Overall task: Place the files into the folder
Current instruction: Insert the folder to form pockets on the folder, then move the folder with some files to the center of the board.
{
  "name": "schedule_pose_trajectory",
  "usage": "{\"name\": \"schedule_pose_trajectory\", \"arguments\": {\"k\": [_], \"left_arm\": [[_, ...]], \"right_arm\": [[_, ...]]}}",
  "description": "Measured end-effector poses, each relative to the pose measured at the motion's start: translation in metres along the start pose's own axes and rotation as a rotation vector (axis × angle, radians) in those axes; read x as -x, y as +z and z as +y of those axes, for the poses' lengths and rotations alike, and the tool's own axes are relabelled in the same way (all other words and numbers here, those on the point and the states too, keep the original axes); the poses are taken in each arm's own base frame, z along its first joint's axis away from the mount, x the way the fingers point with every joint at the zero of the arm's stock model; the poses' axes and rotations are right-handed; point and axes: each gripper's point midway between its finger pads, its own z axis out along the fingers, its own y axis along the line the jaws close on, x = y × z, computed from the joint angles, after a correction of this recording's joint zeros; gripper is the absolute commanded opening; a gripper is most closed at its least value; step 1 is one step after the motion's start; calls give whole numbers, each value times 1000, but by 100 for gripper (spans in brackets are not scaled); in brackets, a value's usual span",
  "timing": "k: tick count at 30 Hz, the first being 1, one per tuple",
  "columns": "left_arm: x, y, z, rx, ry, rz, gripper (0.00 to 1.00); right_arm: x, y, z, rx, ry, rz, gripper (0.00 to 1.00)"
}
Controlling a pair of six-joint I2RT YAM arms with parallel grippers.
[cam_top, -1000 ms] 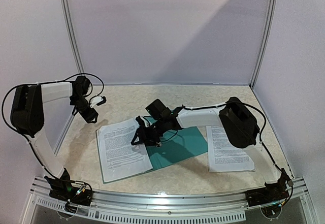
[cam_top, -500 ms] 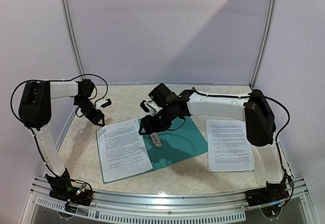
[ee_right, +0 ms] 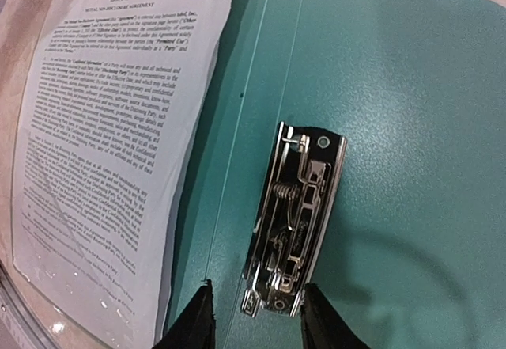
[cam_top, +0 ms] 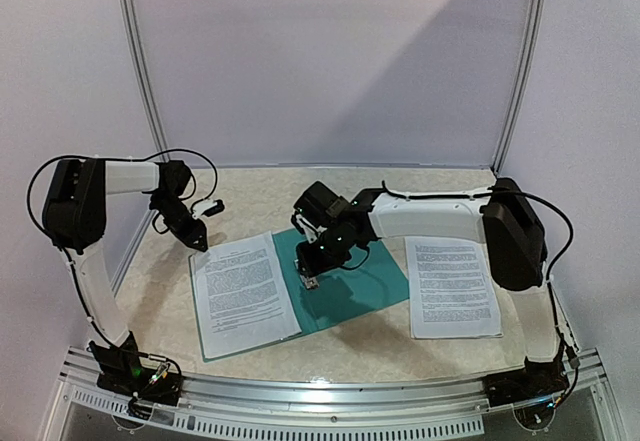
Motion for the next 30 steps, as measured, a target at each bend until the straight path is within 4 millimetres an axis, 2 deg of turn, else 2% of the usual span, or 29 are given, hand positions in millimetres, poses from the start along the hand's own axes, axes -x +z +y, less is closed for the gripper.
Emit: {"name": "schedule_pose_trajectory", "arguments": {"k": [3,7,12,17,22,30], "left_arm": [[-2,1,-1,-3,4,5,20],[-5,3,-1,1,12,15,26],[-9,4,1,13,16,30,29],[-11,4,5,40,19,43,22],[-12,5,3,30,28,44,1],[-20,8,-4,2,37,57,0]], "right_arm": [[2,16,-1,-5,19,-3,35],[2,34,-2,-11,24,2,28],[6,40,-3,-23,23,-13,22],[7,44,-8,-55,23,-23,16],[8,45,-9,-77,28,-39,11],[10,46,-10,-93,59,-56,9]]}}
